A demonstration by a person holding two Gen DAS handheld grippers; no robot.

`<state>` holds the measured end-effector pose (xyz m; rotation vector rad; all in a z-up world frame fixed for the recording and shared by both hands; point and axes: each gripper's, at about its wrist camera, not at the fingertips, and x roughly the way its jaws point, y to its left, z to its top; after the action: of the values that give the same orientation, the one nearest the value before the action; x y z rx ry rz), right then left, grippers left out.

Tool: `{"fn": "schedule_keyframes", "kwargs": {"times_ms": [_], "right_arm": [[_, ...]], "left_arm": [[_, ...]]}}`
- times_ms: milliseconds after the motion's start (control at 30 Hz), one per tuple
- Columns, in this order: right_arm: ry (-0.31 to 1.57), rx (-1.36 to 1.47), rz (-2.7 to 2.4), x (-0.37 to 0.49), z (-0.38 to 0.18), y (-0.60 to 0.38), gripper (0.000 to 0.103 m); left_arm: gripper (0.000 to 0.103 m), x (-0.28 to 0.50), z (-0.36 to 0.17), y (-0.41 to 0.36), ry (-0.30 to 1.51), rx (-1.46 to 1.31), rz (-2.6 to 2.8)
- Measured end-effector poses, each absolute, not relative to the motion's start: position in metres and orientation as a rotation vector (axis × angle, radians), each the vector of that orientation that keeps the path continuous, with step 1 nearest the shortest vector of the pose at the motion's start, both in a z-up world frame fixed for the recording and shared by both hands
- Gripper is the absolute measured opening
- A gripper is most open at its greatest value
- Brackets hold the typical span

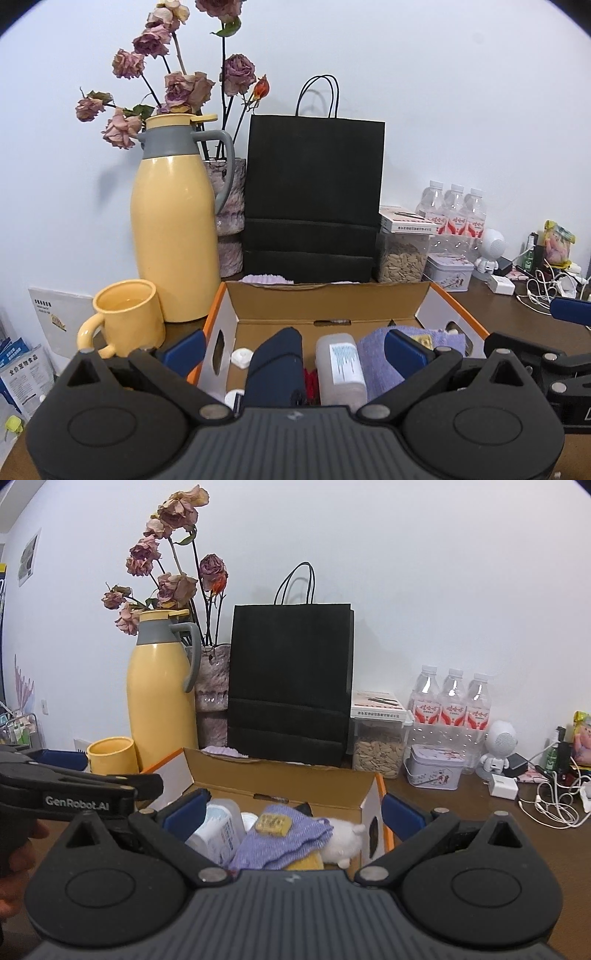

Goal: Organize objects
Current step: 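Withdraw both grippers from the box back toward the table items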

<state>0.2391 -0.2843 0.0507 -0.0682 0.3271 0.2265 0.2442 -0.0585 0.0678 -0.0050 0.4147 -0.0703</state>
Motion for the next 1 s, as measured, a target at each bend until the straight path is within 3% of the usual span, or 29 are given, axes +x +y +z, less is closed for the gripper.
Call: {"fn": "schedule_keyframes", "kwargs": {"times_ms": [1000], "right_arm": [[0.481,-0.112,0.196,0.149,-0.003,-0.321,0.103]], "left_arm": [[0.103,0.150,0.039,-0.039,0.492,0.049,-0.037]]}}
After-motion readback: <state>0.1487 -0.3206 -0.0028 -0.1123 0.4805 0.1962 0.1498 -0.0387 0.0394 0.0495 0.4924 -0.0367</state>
